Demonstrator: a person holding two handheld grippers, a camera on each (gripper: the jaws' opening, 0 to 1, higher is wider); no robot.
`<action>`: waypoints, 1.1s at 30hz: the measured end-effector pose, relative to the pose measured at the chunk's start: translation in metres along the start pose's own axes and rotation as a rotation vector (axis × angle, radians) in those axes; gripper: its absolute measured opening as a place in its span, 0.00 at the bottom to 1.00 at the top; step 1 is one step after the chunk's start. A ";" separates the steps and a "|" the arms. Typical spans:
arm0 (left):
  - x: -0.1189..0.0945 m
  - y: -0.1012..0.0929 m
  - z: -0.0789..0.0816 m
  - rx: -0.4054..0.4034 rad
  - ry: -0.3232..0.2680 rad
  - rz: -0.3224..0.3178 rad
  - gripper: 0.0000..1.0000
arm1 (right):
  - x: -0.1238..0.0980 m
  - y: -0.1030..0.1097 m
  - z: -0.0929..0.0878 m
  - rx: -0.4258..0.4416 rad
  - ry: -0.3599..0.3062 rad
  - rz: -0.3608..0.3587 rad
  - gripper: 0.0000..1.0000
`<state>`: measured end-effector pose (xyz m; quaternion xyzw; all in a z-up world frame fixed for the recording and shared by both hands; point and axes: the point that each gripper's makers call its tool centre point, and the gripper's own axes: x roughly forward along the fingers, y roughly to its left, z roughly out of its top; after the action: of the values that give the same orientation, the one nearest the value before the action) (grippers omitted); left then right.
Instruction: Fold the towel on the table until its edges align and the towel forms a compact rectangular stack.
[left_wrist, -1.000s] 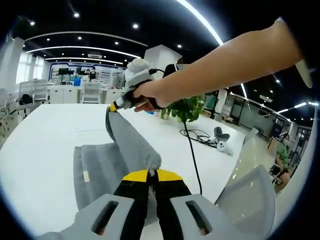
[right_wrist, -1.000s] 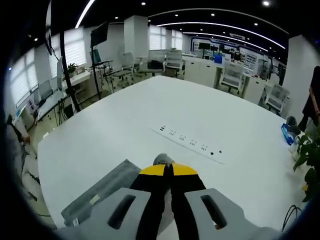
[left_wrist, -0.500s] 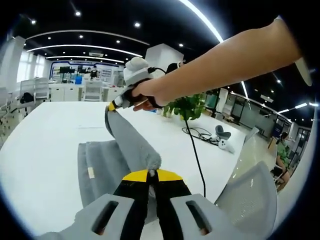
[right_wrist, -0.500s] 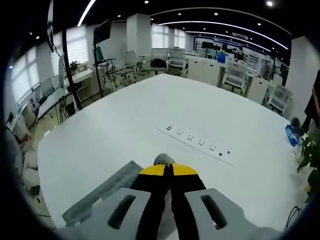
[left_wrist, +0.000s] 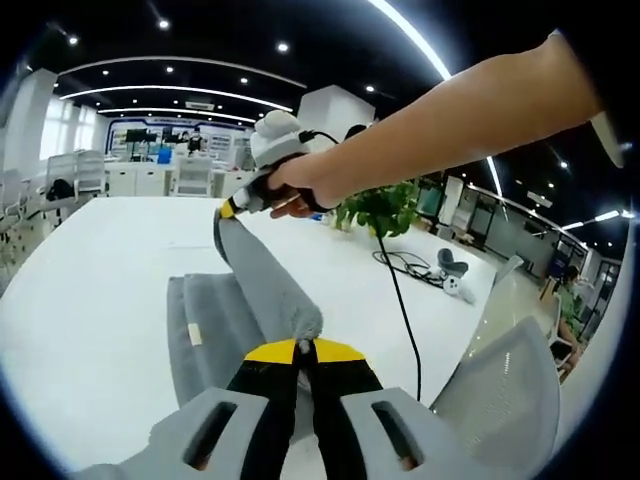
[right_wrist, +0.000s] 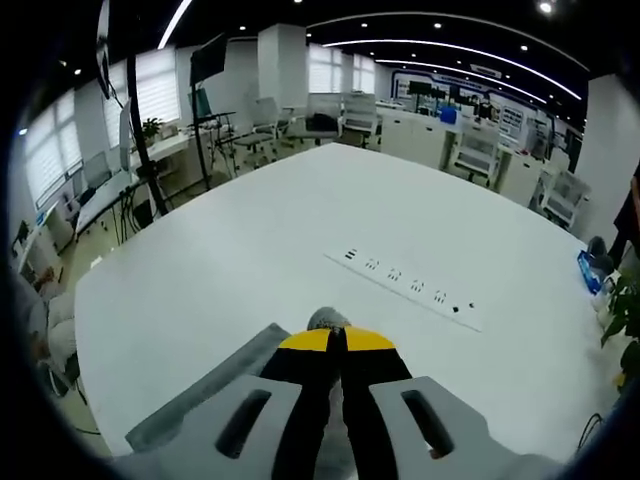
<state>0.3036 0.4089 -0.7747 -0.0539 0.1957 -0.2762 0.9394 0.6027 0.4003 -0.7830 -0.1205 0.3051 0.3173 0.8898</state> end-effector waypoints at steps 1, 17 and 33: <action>0.000 0.001 -0.002 -0.003 0.003 0.000 0.04 | 0.002 0.001 0.000 -0.003 0.002 0.003 0.00; -0.006 0.013 -0.019 -0.025 0.052 0.005 0.04 | 0.018 0.022 -0.004 -0.035 0.036 0.019 0.00; -0.008 0.028 -0.039 -0.037 0.119 0.014 0.04 | 0.036 0.032 -0.012 -0.019 0.067 -0.006 0.00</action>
<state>0.2956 0.4372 -0.8134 -0.0533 0.2568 -0.2688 0.9268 0.5990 0.4378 -0.8155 -0.1403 0.3312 0.3135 0.8788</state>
